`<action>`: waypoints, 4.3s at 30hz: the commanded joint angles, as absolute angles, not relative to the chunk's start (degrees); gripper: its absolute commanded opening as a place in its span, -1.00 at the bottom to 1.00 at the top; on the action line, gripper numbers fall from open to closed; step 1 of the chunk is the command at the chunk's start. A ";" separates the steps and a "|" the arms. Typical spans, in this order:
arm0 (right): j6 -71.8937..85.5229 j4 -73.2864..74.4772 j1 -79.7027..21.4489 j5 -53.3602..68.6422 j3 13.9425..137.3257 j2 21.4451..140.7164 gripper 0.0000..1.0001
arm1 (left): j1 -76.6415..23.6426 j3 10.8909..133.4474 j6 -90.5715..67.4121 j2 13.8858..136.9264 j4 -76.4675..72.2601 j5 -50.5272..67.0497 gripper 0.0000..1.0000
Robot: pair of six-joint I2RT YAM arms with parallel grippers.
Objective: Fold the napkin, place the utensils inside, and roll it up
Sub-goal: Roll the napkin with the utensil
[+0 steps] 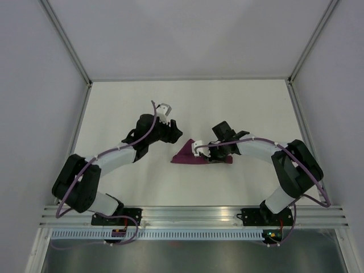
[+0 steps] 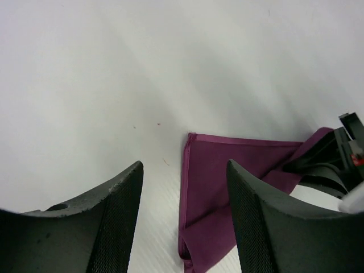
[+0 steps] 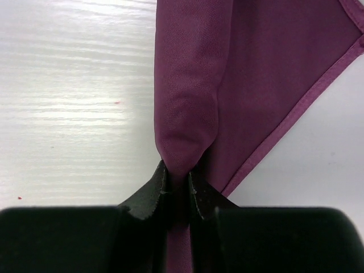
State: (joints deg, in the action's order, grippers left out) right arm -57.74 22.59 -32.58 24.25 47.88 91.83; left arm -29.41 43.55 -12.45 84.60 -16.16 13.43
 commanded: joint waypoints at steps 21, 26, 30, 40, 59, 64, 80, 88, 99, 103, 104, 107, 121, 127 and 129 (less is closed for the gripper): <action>-69.17 75.67 -20.48 31.29 90.17 135.26 -0.99 | -59.92 37.61 22.56 82.78 -30.85 -15.47 0.25; -69.35 77.26 -20.48 31.55 89.48 135.09 -0.99 | -64.68 40.69 29.00 92.35 -30.41 -15.82 0.25; -67.85 75.76 -20.30 31.55 89.12 134.56 -0.99 | -65.30 41.04 30.23 96.05 -31.03 -11.70 0.24; -65.74 73.74 -20.39 31.64 88.77 134.21 -0.99 | -65.74 44.12 32.25 101.59 -29.45 -6.33 0.27; -64.34 71.54 -19.60 33.31 86.75 132.28 -0.97 | -63.73 52.20 19.97 109.68 -16.62 8.07 -0.83; -63.37 71.02 -18.55 37.69 86.31 127.45 -0.36 | -62.32 52.12 15.39 111.44 -15.30 13.70 -0.95; -36.11 36.21 -2.38 42.62 71.46 96.25 0.09 | -56.25 56.51 1.94 119.00 -4.85 31.29 -0.95; -45.69 35.07 -2.37 42.63 55.93 78.68 0.16 | -52.39 63.19 -2.54 125.86 5.27 35.15 -0.95; -55.90 34.90 -14.04 34.11 39.40 66.28 0.17 | -48.26 67.40 -7.20 129.37 10.45 39.02 -0.95; -53.79 30.86 -19.33 29.28 35.07 62.41 0.19 | -47.55 69.43 -8.08 131.39 13.71 40.60 -0.95; -53.35 29.63 -20.12 27.88 34.63 62.23 0.20 | -47.37 70.13 -8.43 132.09 13.97 41.04 -0.95; -51.95 26.21 -23.28 23.67 32.96 62.75 0.20 | -46.58 70.93 -9.67 133.50 14.68 42.54 -0.95; -48.52 13.46 -38.58 10.47 24.88 66.79 0.15 | -45.79 72.60 -10.90 134.47 17.14 44.56 -0.95; -48.43 12.12 -39.55 8.35 24.17 70.05 -0.41 | -45.70 73.30 -10.20 134.21 17.75 46.32 -0.73; -48.60 12.39 -39.55 8.00 24.26 70.22 -0.54 | -45.53 73.39 -10.20 133.51 17.67 45.97 -0.56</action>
State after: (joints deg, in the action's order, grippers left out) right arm -48.31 13.67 -39.66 13.72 25.80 67.83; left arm -44.42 76.97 -12.88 127.90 7.22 59.09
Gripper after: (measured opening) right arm 0.280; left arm 0.188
